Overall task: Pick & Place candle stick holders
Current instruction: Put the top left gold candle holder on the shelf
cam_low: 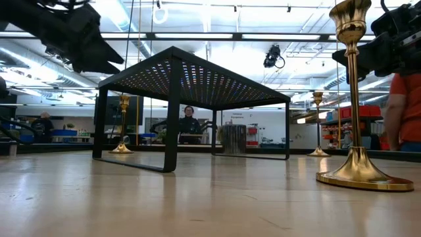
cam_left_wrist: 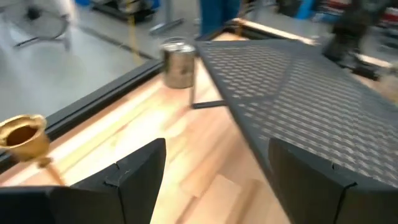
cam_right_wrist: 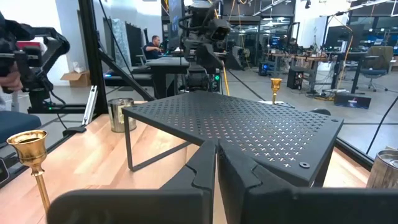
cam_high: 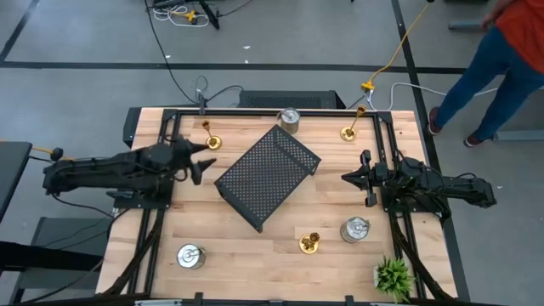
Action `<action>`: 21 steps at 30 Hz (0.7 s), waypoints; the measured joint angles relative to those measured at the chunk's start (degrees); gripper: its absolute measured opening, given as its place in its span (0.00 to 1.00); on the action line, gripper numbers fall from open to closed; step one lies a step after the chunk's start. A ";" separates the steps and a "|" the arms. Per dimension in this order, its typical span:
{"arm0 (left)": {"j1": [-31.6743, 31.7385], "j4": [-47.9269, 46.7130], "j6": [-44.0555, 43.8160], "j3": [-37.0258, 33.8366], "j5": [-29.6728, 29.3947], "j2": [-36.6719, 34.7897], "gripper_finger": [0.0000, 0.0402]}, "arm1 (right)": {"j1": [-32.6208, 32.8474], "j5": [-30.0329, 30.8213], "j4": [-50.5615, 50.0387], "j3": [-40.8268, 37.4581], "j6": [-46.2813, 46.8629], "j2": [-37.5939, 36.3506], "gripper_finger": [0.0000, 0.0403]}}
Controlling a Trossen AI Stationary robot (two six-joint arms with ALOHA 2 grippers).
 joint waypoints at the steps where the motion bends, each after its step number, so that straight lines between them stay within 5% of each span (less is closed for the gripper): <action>1: 0.95 0.20 -0.04 0.38 0.17 0.90 0.73 | -0.01 0.00 0.00 -0.01 0.00 0.00 0.06; 8: 6.26 1.76 0.55 1.57 6.82 5.15 0.73 | 0.00 0.00 0.00 0.01 0.01 0.00 0.06; 21: 16.93 -1.09 -1.55 1.57 5.65 9.24 0.73 | 0.00 0.00 0.00 0.01 0.00 0.00 0.06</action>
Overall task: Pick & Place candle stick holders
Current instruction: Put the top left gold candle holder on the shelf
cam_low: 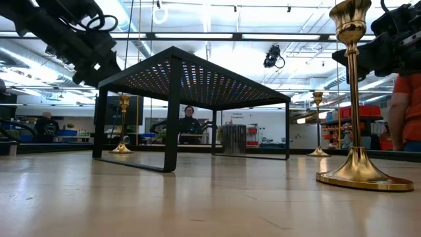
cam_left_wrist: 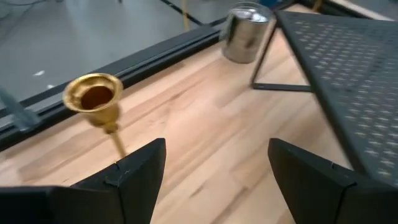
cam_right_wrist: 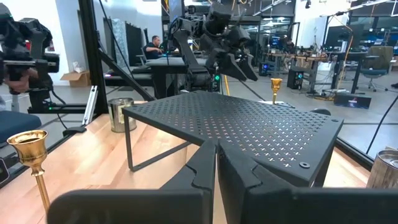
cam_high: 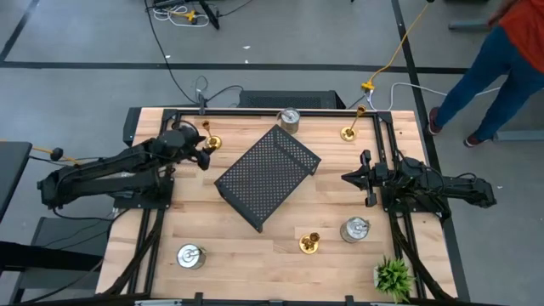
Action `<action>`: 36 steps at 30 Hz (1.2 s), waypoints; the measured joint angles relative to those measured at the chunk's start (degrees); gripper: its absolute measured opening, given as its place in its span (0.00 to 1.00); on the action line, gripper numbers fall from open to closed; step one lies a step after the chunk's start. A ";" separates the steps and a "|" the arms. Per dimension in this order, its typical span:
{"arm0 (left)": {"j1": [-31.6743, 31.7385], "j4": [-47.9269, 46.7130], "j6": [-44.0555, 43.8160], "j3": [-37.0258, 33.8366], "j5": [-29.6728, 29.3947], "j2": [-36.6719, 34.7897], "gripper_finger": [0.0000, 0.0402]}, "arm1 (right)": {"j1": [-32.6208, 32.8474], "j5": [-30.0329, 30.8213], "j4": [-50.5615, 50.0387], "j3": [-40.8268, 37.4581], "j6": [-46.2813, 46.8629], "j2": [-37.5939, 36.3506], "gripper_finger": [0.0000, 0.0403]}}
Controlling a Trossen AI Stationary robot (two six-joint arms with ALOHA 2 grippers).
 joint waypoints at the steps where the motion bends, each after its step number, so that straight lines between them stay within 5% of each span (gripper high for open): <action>1: 0.75 -0.09 0.02 0.00 -0.12 0.39 0.73 | 0.00 0.00 0.00 -0.02 0.00 0.00 0.06; 17: 9.91 -4.69 4.25 -0.02 -2.25 5.59 0.73 | 0.00 0.00 -0.01 0.00 0.01 0.00 0.06; 36: 10.62 5.83 8.25 -0.04 -4.08 15.34 0.73 | 0.00 0.00 0.00 -0.01 0.00 0.00 0.06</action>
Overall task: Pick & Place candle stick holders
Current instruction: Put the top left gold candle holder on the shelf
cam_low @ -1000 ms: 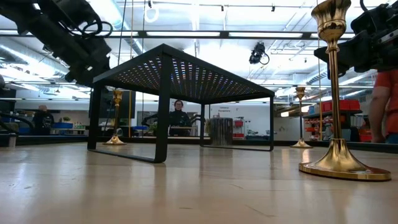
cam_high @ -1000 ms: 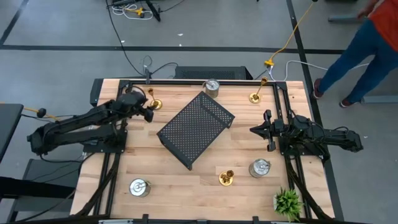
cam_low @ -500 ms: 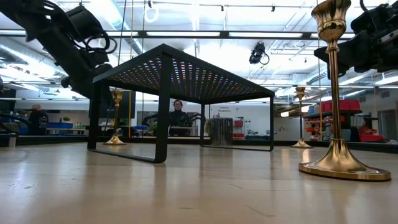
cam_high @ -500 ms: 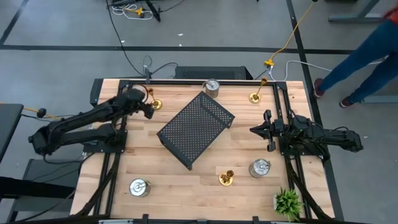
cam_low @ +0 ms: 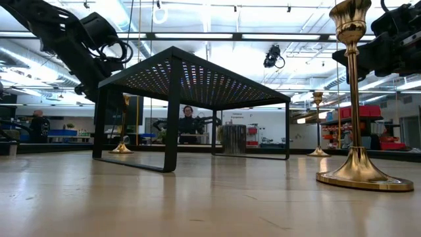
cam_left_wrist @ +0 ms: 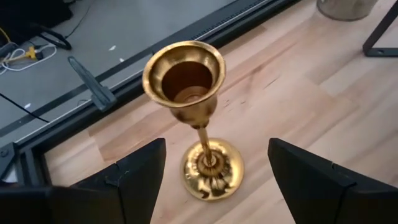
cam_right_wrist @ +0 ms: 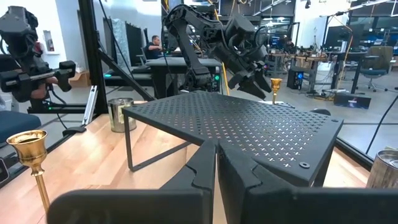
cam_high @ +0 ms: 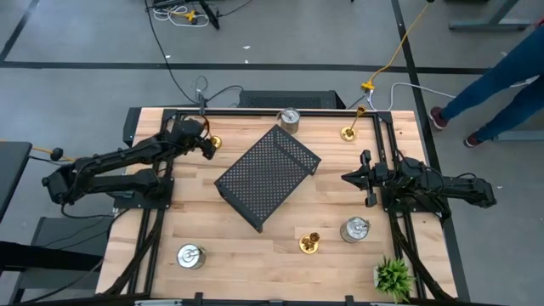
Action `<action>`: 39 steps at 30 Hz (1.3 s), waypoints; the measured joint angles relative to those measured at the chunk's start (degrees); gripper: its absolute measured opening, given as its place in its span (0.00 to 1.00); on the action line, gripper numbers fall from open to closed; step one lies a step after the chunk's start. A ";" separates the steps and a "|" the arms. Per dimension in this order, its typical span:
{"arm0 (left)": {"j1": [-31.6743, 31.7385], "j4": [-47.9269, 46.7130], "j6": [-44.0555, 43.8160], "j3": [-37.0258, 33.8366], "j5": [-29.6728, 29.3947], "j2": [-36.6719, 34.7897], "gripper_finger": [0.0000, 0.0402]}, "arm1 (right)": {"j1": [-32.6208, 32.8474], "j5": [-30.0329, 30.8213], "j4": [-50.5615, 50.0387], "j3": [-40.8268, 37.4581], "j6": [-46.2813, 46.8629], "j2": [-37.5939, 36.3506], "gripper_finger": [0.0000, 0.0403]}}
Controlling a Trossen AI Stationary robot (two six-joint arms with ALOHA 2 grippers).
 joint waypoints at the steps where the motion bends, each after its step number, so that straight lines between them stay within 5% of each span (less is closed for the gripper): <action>1: 0.00 0.49 -0.08 0.00 -0.01 0.40 0.73 | 0.00 -0.02 -0.01 0.01 0.00 0.00 0.06; 15: 1.64 1.27 -0.20 0.00 -0.91 4.97 0.74 | 0.00 -0.02 -0.01 -0.01 0.00 0.00 0.06; 27: 3.15 6.25 -0.47 0.00 1.65 4.94 0.90 | -0.01 0.00 0.00 -0.01 0.00 0.00 0.06; 39: 3.17 10.66 5.15 0.00 0.32 4.92 0.90 | -0.02 0.00 0.01 0.01 0.00 0.00 0.06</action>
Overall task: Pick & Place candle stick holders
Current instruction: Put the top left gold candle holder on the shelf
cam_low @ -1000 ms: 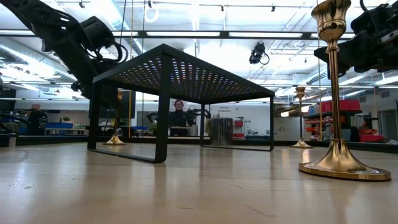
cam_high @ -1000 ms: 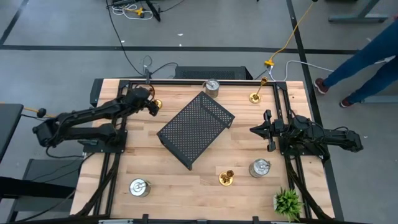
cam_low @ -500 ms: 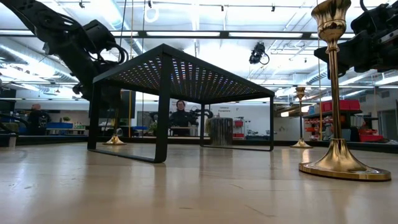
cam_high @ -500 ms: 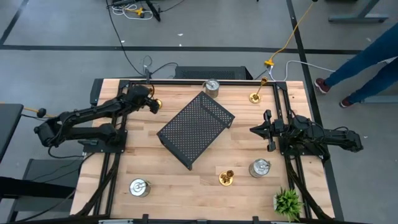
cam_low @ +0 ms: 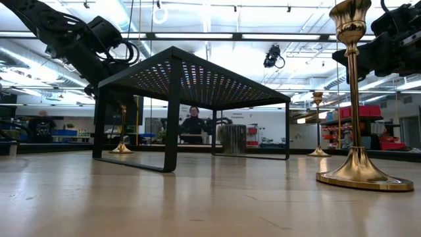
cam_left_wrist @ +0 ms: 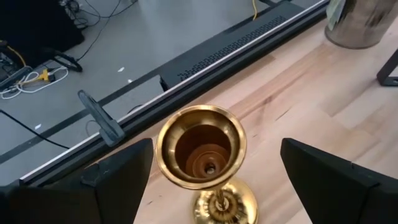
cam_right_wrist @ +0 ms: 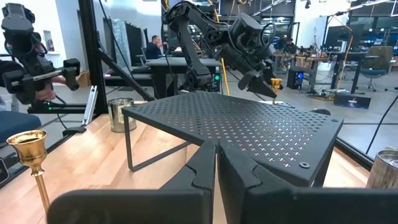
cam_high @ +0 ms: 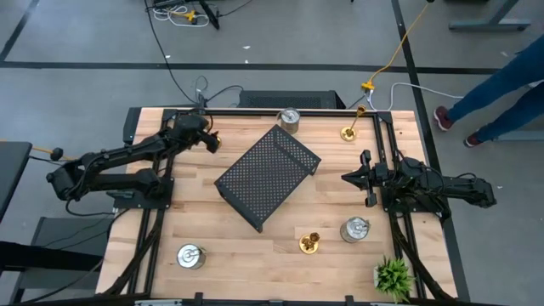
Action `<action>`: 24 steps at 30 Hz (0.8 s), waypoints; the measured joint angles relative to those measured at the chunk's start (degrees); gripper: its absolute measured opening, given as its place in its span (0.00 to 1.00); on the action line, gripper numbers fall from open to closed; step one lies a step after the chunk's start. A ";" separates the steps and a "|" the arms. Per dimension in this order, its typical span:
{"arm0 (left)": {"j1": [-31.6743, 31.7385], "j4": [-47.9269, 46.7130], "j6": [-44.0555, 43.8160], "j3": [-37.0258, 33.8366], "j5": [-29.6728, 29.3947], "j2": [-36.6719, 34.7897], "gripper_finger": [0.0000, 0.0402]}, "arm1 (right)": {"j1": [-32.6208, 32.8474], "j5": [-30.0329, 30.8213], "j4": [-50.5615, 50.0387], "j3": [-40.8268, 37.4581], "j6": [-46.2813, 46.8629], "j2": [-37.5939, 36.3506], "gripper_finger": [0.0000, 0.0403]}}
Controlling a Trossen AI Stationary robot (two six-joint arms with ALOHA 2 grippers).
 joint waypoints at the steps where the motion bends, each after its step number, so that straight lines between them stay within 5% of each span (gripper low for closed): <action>1: 0.00 0.02 0.00 0.00 0.00 0.00 0.90 | 0.02 -0.02 -0.02 0.00 0.00 0.00 0.06; 15: -0.02 3.18 -1.22 0.00 0.00 -0.11 0.89 | 0.01 -0.01 -0.02 0.00 0.00 0.00 0.06; 24: -0.09 3.11 -1.27 0.00 0.82 -0.11 0.74 | 0.02 0.00 -0.01 -0.01 0.00 0.00 0.06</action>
